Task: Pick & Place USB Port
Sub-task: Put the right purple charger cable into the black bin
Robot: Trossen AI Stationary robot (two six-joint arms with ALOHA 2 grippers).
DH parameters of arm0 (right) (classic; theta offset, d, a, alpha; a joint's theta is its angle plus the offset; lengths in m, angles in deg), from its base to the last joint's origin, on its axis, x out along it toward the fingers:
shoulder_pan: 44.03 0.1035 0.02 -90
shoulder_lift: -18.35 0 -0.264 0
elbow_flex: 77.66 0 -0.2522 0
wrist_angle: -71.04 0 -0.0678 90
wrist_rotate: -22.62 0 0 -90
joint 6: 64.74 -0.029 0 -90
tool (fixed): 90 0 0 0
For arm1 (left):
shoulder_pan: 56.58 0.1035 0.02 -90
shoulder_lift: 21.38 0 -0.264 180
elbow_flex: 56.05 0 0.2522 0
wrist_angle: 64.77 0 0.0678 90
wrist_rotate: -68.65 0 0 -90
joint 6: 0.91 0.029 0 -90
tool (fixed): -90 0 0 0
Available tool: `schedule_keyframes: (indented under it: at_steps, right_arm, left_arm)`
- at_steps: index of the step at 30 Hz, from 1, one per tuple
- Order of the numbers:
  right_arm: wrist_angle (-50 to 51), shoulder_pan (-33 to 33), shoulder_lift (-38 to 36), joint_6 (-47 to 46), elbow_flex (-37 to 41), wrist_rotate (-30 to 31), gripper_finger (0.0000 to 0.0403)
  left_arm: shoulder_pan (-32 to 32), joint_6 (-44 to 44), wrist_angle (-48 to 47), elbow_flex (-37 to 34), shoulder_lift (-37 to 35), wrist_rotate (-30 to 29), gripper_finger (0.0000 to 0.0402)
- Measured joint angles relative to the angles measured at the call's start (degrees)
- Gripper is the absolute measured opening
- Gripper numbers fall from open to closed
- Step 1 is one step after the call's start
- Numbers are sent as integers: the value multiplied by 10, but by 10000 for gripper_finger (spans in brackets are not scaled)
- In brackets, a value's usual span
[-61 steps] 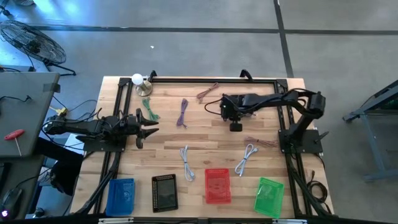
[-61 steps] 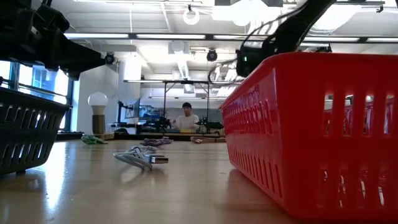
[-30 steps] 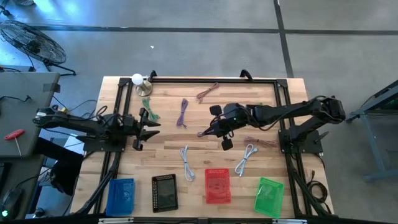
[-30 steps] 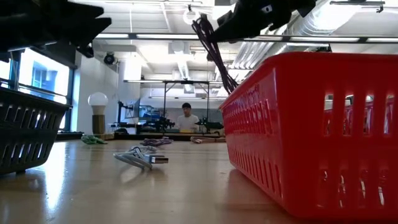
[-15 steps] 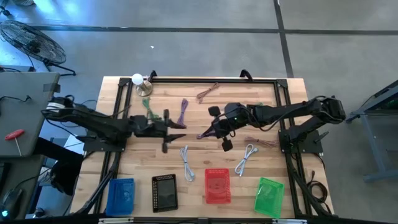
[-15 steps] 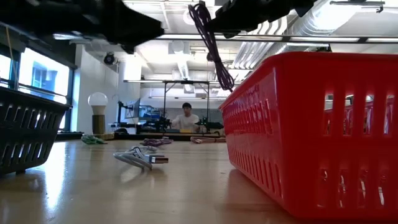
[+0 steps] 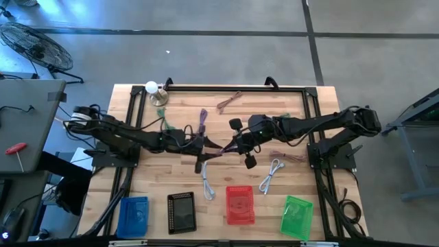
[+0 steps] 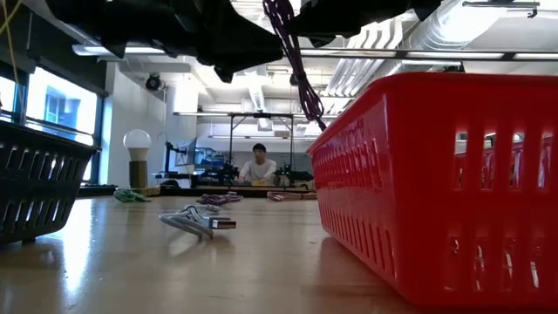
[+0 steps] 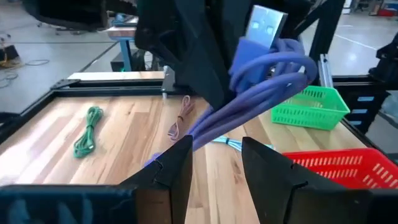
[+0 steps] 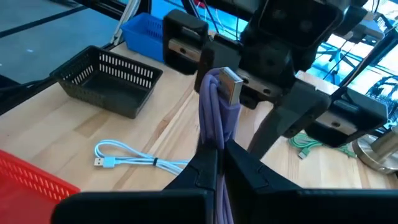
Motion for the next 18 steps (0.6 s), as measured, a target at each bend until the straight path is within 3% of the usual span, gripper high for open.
schedule_keyframes:
  at_steps: [10, 18]
  right_arm:
    - [-7, 0, 0, 10, 0, 0, 7]
    - [-10, 0, 0, 11, 0, 1, 6]
  left_arm:
    - [7, 2, 13, 7, 6, 17, 136]
    - [40, -33, 35, 7, 6, 77, 136]
